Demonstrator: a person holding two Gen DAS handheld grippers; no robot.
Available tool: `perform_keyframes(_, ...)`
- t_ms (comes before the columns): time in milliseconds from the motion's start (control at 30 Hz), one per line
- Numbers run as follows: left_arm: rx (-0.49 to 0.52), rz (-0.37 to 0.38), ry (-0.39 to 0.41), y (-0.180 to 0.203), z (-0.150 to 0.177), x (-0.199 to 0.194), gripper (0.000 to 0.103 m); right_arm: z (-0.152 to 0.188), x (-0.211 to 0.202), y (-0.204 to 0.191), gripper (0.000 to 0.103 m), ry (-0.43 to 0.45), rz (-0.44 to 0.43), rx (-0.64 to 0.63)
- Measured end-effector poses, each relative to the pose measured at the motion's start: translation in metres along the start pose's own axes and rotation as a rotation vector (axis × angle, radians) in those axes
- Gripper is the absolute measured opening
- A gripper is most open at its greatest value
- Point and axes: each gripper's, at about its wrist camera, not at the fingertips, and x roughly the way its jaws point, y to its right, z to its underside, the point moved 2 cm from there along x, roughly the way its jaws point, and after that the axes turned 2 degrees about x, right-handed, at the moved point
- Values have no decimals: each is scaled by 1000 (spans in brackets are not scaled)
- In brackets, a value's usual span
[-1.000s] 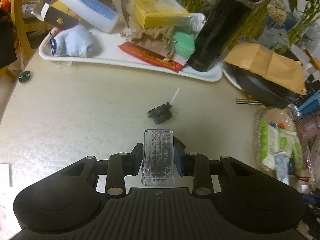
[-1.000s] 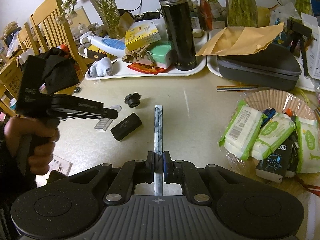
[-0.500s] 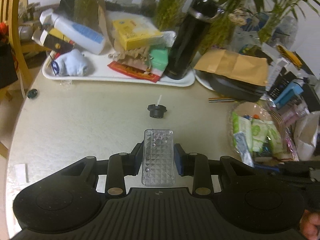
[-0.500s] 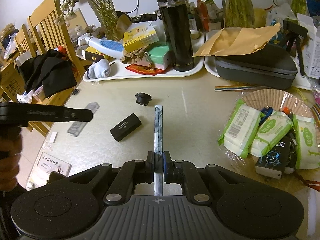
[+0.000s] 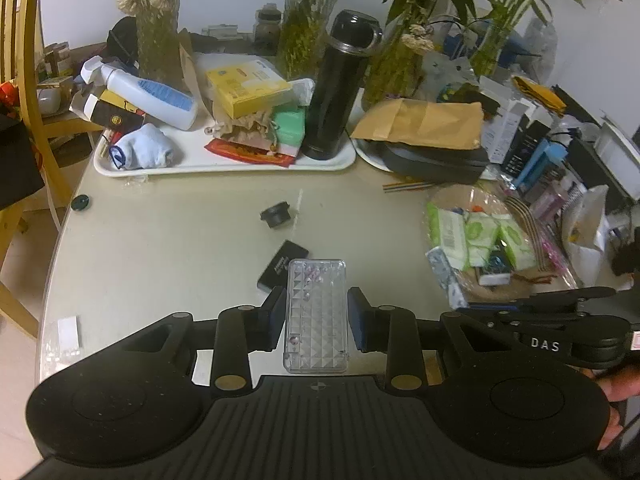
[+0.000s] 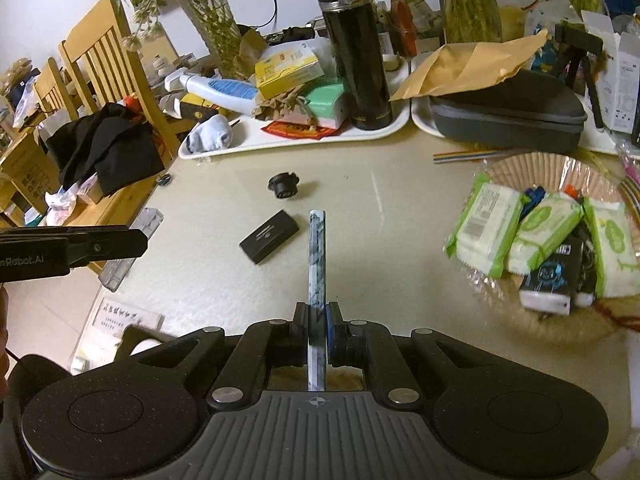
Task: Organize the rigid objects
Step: 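Carry the pen and clear case over the box and lower them in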
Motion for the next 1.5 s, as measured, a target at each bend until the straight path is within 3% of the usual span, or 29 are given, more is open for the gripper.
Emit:
perform_keyframes(833, 44, 77, -46, 35, 71, -15, 33, 67, -32, -13, 11, -38, -7, 33)
perform_keyframes(933, 40, 96, -21, 37, 73, -19, 37, 68, -33, -11, 11, -36, -6, 43)
perform_keyframes(967, 42, 96, -12, 38, 73, -21, 44, 69, -33, -11, 11, -36, -6, 47)
perform_keyframes(1000, 47, 90, -2, 38, 74, -23, 50, 69, -33, -11, 11, -36, -6, 49)
perform_keyframes(1100, 82, 46, 26, 41, 77, -31, 52, 68, -33, -10, 11, -33, -5, 52)
perform_keyframes(1333, 139, -62, 56, 38, 89, -44, 53, 68, -33, -10, 11, -30, 4, 50)
perform_keyframes(1500, 128, -97, 58, 29, 98, -50, 53, 69, -34, -12, 11, -30, 15, 34)
